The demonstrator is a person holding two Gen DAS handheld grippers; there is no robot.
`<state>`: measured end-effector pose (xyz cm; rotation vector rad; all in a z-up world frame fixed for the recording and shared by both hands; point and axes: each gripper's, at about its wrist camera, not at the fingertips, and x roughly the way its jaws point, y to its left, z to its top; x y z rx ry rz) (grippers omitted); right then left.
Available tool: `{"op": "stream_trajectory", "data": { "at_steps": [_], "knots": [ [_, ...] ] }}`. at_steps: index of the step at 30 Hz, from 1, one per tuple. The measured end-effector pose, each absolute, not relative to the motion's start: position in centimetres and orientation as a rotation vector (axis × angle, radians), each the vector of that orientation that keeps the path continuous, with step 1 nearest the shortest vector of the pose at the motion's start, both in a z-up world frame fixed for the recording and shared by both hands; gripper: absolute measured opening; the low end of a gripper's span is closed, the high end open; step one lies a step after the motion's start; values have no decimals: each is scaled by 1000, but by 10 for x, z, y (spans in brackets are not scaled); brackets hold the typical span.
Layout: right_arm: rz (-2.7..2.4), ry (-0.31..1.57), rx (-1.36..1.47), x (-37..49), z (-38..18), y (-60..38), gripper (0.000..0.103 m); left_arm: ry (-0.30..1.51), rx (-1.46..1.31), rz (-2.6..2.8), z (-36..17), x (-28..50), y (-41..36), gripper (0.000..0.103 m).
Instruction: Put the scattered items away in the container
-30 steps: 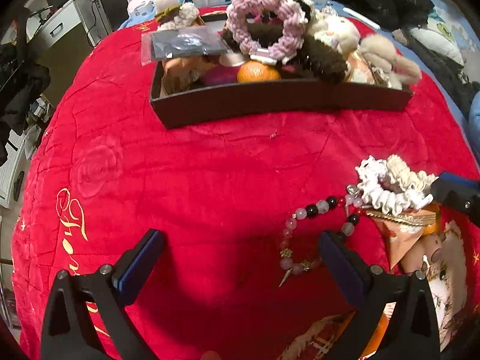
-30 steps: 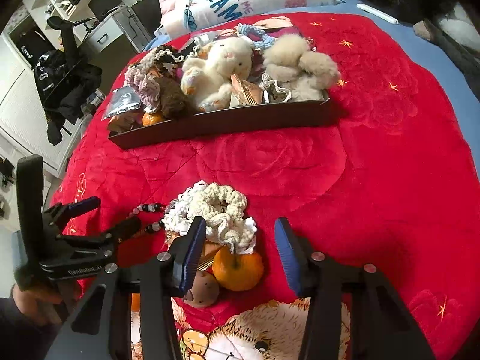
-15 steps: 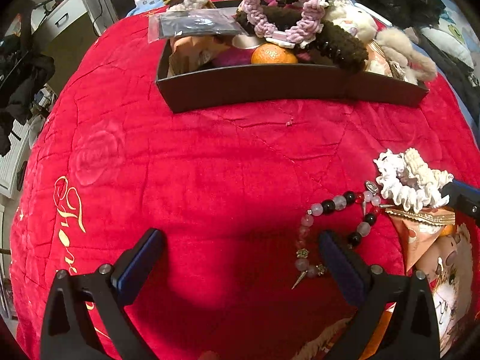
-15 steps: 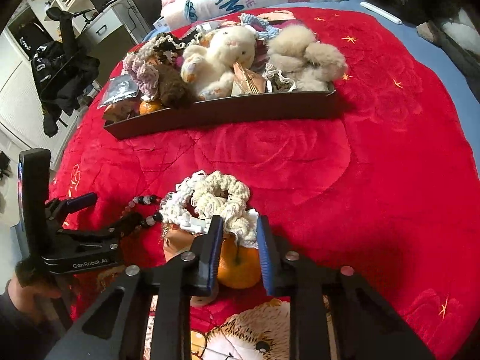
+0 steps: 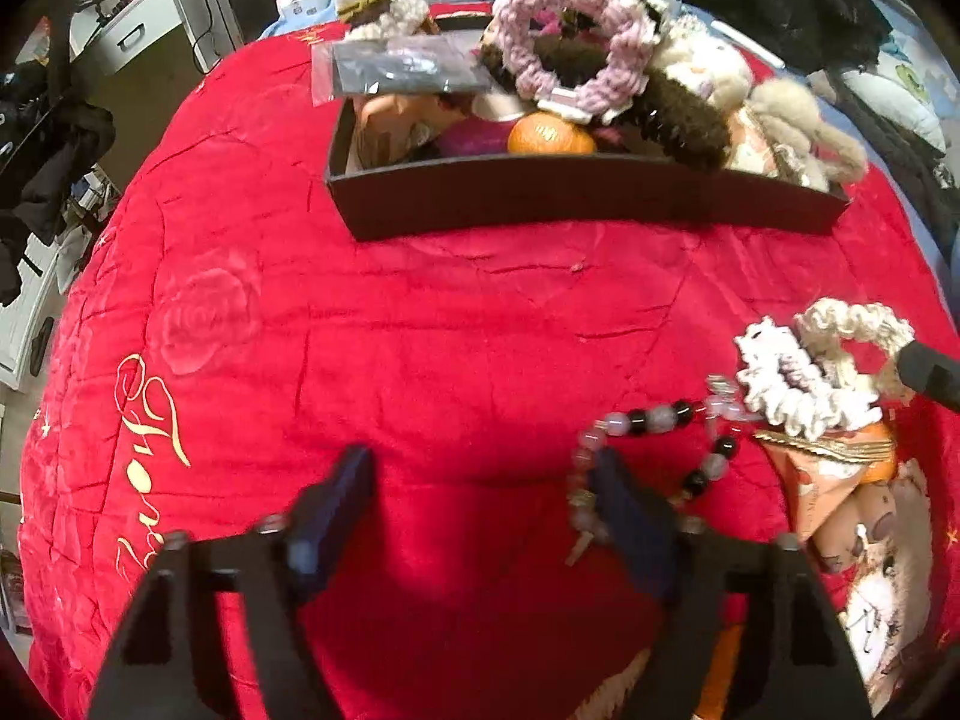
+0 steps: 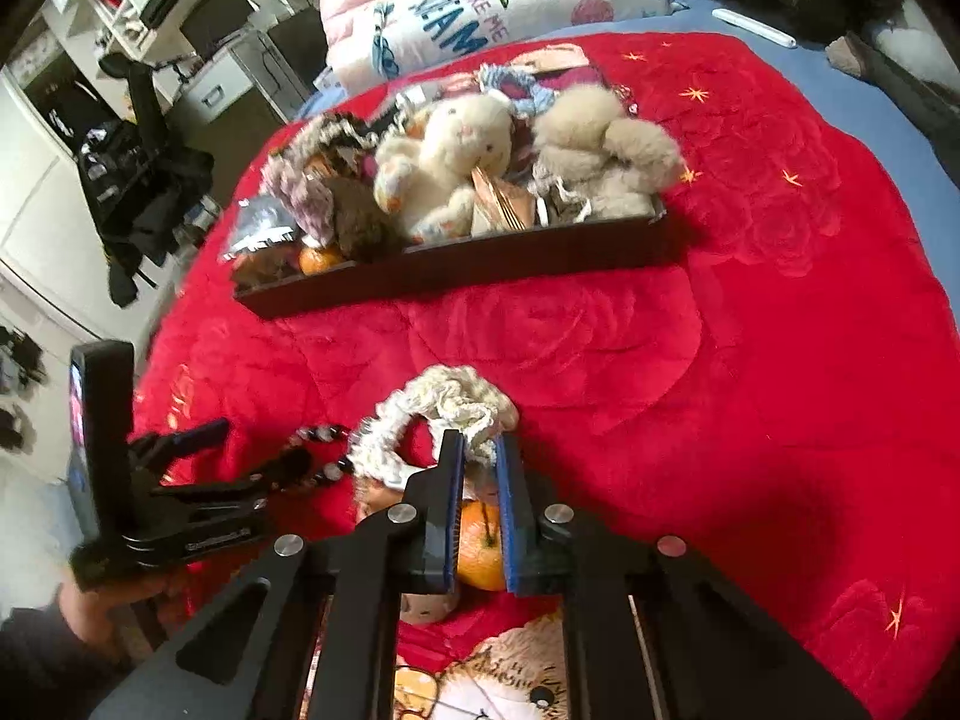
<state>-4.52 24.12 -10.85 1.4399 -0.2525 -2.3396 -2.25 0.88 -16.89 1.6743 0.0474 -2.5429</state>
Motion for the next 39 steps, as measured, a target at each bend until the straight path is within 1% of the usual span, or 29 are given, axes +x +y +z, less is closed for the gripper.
{"op": "stream_trajectory", "data": {
  "at_steps": [1,2,5,6,8,12,20,26,27,29,39],
  "knots": [
    [-2340,-255,1434,-45,-107,241,11,36,1662,-2549,-167,-22,10,52],
    [-2343,-259,1430,-45,-106,242,11,31,1656,-2557,-165,-21,10,36],
    [-2344,-287,1434,-46,-106,245,11,39,1658,-2586,-162,-21,12,20],
    [-2345,-292,1433,-46,-106,245,11,35,1658,-2592,-161,-21,13,18],
    [-2350,-300,1421,-46,-102,247,11,24,1644,-2600,-158,-21,13,10],
    [-2367,-313,1378,-44,-94,250,11,53,1598,-2648,-146,-22,12,8],
    [-2386,-323,1291,-42,-77,251,11,45,1494,-2752,-117,-19,19,8],
    [-2372,-375,1302,-44,-78,257,11,47,1444,-2783,-100,-22,19,8],
    [-2374,-377,1302,-45,-78,257,11,47,1433,-2788,-96,-17,29,8],
    [-2379,-383,1289,-44,-76,258,11,50,1421,-2797,-102,-19,27,8],
    [-2382,-384,1203,-40,-63,256,11,67,1343,-2834,-90,-17,31,8]
  ]
}}
